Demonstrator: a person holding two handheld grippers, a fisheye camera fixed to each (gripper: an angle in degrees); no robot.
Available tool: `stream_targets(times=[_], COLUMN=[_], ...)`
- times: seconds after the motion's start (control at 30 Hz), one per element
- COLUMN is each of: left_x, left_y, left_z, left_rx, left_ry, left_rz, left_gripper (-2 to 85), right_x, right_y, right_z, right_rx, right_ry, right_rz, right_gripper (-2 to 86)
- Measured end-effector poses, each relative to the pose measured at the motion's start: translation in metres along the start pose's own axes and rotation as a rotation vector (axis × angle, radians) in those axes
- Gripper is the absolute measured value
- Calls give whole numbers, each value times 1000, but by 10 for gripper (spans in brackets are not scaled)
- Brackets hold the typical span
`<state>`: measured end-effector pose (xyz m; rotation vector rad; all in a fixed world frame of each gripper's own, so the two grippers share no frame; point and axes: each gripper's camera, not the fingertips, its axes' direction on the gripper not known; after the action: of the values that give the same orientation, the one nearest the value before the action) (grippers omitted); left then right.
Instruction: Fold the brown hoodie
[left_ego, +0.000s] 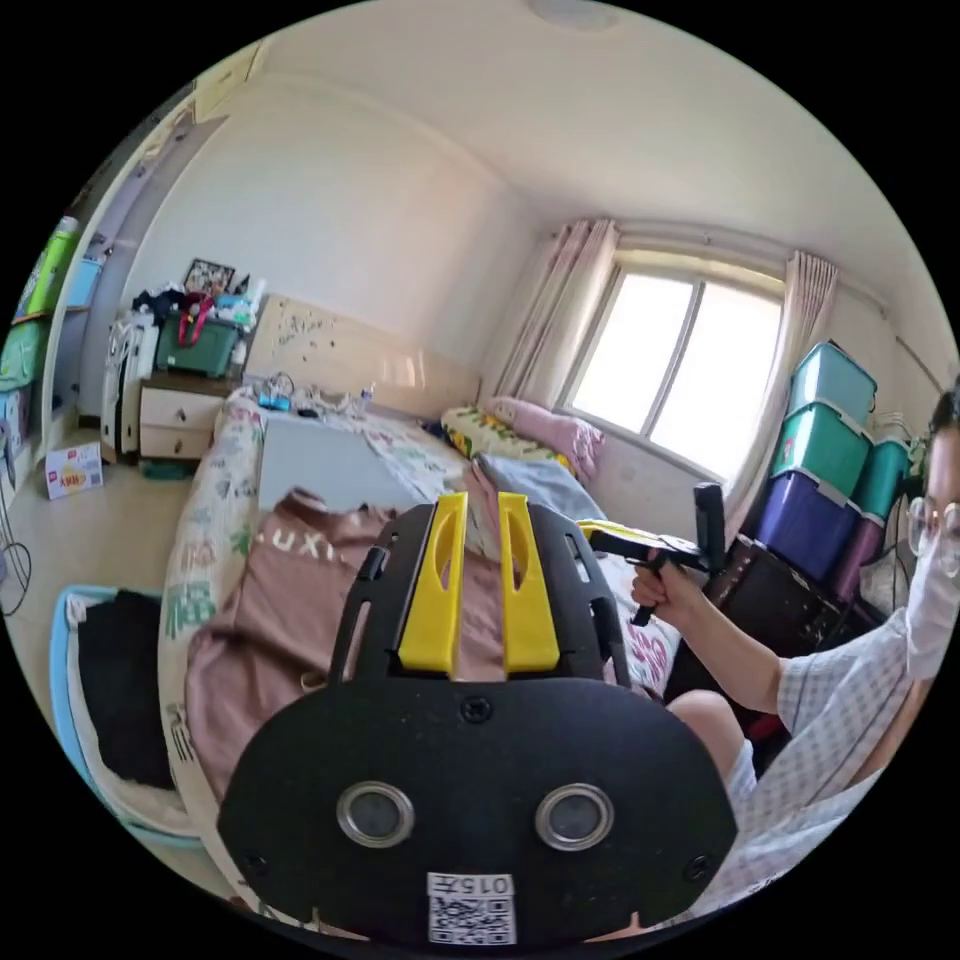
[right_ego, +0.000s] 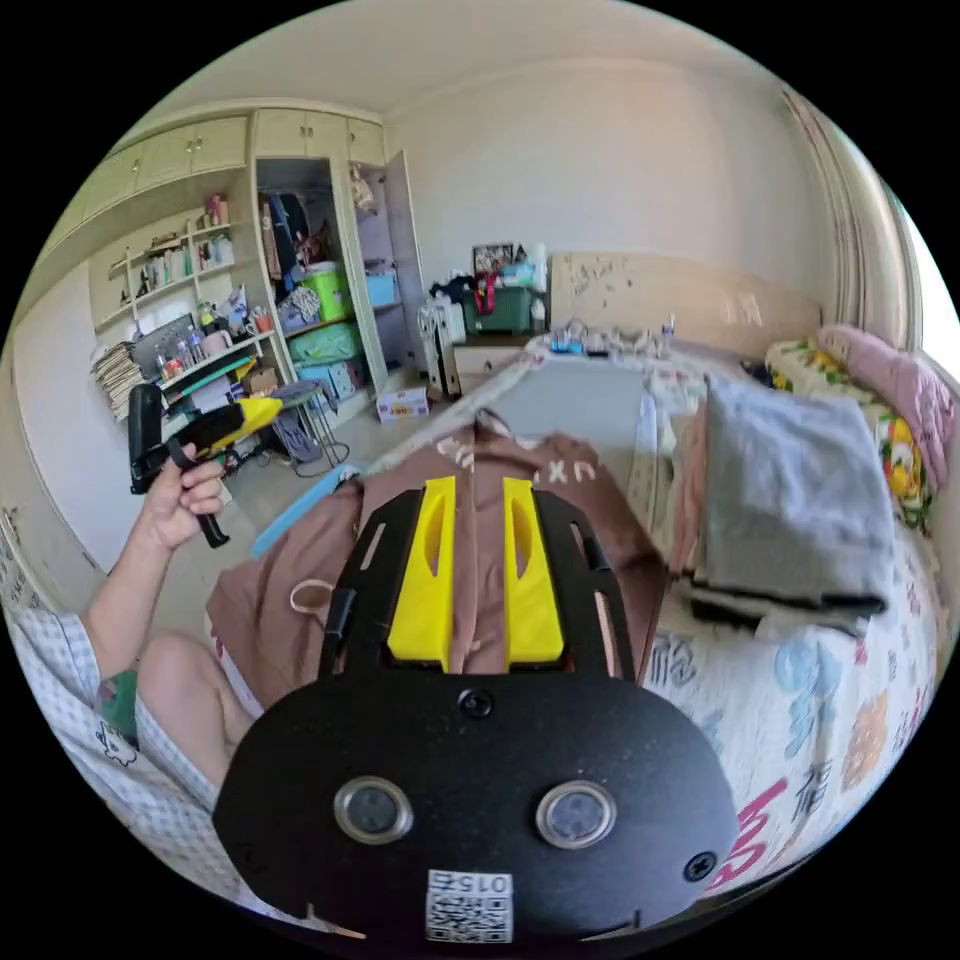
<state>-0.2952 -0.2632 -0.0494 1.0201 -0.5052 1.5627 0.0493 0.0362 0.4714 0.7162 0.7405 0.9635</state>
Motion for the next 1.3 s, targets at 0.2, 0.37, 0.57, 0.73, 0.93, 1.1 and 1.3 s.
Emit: stream_targets(times=[0.2, 0.37, 0.57, 0.73, 0.93, 1.1, 1.3], left_x=[33, 55, 97, 118, 146, 162, 154], left_y=[49, 97, 117, 133, 154, 167, 168], left_z=[26, 69, 119, 131, 127, 126, 130], left_rx=[-244, -302, -462, -486, -340, -315, -331], left_ry=[-27, 17, 95, -43, -260, -334, -378], left_rz=[100, 259, 446, 523, 611, 692, 678], left_gripper=[65, 84, 141, 160, 158, 143, 87], right_x=[42, 58, 80, 122, 158, 165, 145], right_y=[39, 35, 19, 12, 26, 31, 28], right_z=[55, 84, 88, 66, 88, 106, 117], right_rx=[-277, -443, -444, -207, -72, -24, -20], right_ry=[-96, -240, -340, -672, -968, -1003, -1017], right_rz=[154, 92, 71, 226, 478, 583, 556], right_gripper=[133, 108, 31, 11, 6, 6, 12])
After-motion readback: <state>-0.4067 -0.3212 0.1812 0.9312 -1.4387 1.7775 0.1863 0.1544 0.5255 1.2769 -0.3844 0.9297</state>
